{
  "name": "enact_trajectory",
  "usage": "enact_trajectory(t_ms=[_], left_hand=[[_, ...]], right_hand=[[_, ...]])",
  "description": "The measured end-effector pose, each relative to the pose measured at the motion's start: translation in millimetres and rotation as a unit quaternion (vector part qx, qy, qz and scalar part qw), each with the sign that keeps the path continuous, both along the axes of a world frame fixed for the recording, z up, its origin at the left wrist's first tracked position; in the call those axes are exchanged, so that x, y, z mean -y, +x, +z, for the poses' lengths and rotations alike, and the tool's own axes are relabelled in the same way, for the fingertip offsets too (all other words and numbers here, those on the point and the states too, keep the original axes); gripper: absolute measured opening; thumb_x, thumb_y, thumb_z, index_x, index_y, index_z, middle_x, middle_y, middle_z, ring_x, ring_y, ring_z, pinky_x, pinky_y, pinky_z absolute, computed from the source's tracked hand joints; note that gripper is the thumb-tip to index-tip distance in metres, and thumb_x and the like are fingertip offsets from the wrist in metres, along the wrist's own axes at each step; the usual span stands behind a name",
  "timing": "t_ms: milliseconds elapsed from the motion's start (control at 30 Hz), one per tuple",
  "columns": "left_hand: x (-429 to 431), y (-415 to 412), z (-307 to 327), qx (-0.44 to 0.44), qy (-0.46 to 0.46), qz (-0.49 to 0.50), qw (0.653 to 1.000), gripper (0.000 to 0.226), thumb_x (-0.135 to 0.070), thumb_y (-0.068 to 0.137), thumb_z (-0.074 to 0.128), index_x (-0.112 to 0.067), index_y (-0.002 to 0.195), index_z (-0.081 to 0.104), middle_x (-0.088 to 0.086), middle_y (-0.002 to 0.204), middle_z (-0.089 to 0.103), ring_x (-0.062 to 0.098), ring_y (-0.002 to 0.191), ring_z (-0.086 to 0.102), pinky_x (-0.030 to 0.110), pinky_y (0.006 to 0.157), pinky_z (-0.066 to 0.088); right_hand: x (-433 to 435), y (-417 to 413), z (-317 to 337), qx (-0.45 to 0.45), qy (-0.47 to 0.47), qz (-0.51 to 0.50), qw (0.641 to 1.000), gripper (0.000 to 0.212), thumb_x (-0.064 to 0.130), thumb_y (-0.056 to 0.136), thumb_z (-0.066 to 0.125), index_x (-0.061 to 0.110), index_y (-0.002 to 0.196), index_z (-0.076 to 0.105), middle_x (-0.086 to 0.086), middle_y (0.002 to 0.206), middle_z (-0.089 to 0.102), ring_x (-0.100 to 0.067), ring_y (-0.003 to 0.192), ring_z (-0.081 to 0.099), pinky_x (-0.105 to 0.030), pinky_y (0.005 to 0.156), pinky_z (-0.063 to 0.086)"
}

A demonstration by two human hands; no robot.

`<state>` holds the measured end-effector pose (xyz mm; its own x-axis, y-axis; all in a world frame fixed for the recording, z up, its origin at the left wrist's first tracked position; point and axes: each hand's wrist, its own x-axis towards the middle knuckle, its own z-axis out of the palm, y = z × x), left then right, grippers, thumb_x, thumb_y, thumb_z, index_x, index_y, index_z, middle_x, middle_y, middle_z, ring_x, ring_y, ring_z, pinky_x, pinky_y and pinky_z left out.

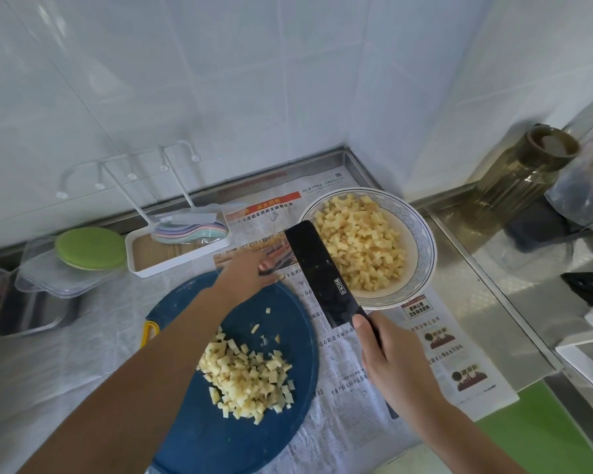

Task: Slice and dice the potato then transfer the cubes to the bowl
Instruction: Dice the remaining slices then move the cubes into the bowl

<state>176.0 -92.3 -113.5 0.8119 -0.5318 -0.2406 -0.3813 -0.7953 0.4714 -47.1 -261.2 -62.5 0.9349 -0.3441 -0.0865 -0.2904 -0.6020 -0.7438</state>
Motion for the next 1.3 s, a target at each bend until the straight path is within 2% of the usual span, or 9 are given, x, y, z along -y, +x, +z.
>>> enact_trajectory(t_ms=[133, 300, 433, 667, 800, 900, 967, 1067, 1300], left_hand=[[15.7, -4.5, -7.5, -0.016, -0.008, 0.023, 1.0, 0.016, -0.029, 0.084, 0.072, -0.013, 0.083, 0.067, -0.006, 0.076, 0.059, 0.013, 0.072, 0.055, 0.025, 0.068, 0.039], [23.3, 7.7, -11.5, -0.051, 0.041, 0.002, 0.998, 0.022, -0.02, 0.082, 0.071, 0.001, 0.078, 0.071, 0.01, 0.071, 0.06, 0.024, 0.064, 0.058, 0.024, 0.054, 0.038], [13.4, 3.3, -6.6, -0.026, 0.021, -0.018, 0.999, 0.016, -0.017, 0.082, 0.07, -0.002, 0.08, 0.073, 0.009, 0.078, 0.067, 0.022, 0.07, 0.059, 0.033, 0.068, 0.045], [-54.9, -29.8, 2.7, -0.055, -0.006, -0.049, 0.997, 0.008, -0.017, 0.087, 0.067, -0.019, 0.082, 0.073, -0.012, 0.08, 0.064, -0.003, 0.071, 0.055, 0.018, 0.073, 0.04], [-90.4, -65.1, -4.8, 0.065, -0.067, 0.145, 0.985, 0.025, -0.026, 0.096, 0.055, -0.018, 0.117, 0.067, -0.002, 0.12, 0.055, 0.016, 0.117, 0.046, 0.034, 0.102, 0.035], [-100.1, -101.5, -18.1, 0.032, -0.101, 0.257, 0.961, 0.044, -0.03, 0.102, 0.04, -0.015, 0.143, 0.043, 0.005, 0.151, 0.033, 0.021, 0.142, 0.022, 0.036, 0.116, 0.017], [-97.0, -123.8, -30.6, -0.002, -0.132, 0.284, 0.95, 0.051, -0.036, 0.103, 0.032, -0.016, 0.15, 0.028, 0.002, 0.158, 0.02, 0.016, 0.147, 0.011, 0.035, 0.12, 0.01], [-81.5, -149.1, -38.4, 0.004, -0.197, 0.317, 0.928, 0.065, -0.057, 0.098, 0.022, -0.021, 0.152, 0.021, -0.006, 0.159, 0.015, 0.004, 0.145, 0.006, 0.029, 0.119, 0.005], [-57.9, -157.9, -38.6, 0.018, -0.268, 0.394, 0.879, 0.074, -0.063, 0.089, 0.023, -0.023, 0.15, 0.029, -0.008, 0.154, 0.025, 0.007, 0.143, 0.017, 0.035, 0.119, 0.014]], right_hand=[[-0.3, -13.8, -10.5, -0.012, -0.013, 0.004, 1.0, 0.05, 0.057, 0.092, 0.029, 0.016, 0.07, 0.046, -0.013, 0.051, 0.049, -0.024, 0.04, 0.04, -0.049, 0.05, 0.041], [-1.0, -34.1, -12.9, -0.013, -0.032, 0.016, 0.999, 0.044, 0.056, 0.092, 0.028, 0.023, 0.067, 0.042, -0.002, 0.045, 0.039, -0.014, 0.038, 0.037, -0.037, 0.043, 0.035], [-6.4, -51.2, -22.5, -0.035, -0.048, 0.044, 0.997, 0.04, 0.059, 0.089, 0.024, 0.027, 0.07, 0.039, 0.006, 0.046, 0.033, -0.013, 0.04, 0.038, -0.026, 0.04, 0.025], [-23.5, -43.4, -61.8, -0.089, -0.071, 0.054, 0.992, 0.06, 0.069, 0.083, -0.001, 0.024, 0.074, 0.038, 0.002, 0.053, 0.042, -0.015, 0.039, 0.038, -0.029, 0.042, 0.032], [-33.9, -34.3, -73.3, -0.119, 0.018, -0.006, 0.993, 0.051, 0.06, 0.089, 0.014, 0.024, 0.072, 0.046, -0.009, 0.064, 0.061, -0.027, 0.057, 0.061, -0.04, 0.06, 0.053], [-40.0, -35.7, -77.9, -0.179, 0.044, -0.028, 0.983, 0.04, 0.051, 0.096, 0.024, 0.024, 0.086, 0.051, -0.01, 0.077, 0.064, -0.028, 0.072, 0.064, -0.039, 0.072, 0.055], [-50.1, -36.6, -82.5, -0.147, -0.024, -0.008, 0.989, 0.057, 0.056, 0.095, 0.014, 0.019, 0.092, 0.057, 0.0, 0.064, 0.057, -0.017, 0.057, 0.058, -0.028, 0.055, 0.049], [-72.7, -33.1, -77.4, -0.132, -0.16, 0.06, 0.976, 0.069, 0.052, 0.099, -0.004, 0.024, 0.073, 0.053, 0.011, 0.045, 0.027, 0.002, 0.036, 0.026, -0.016, 0.035, 0.014], [-102.1, -15.6, -77.8, -0.176, -0.17, 0.072, 0.967, 0.05, 0.044, 0.103, 0.014, 0.018, 0.086, 0.054, 0.005, 0.066, 0.055, -0.014, 0.062, 0.061, -0.027, 0.06, 0.052]])
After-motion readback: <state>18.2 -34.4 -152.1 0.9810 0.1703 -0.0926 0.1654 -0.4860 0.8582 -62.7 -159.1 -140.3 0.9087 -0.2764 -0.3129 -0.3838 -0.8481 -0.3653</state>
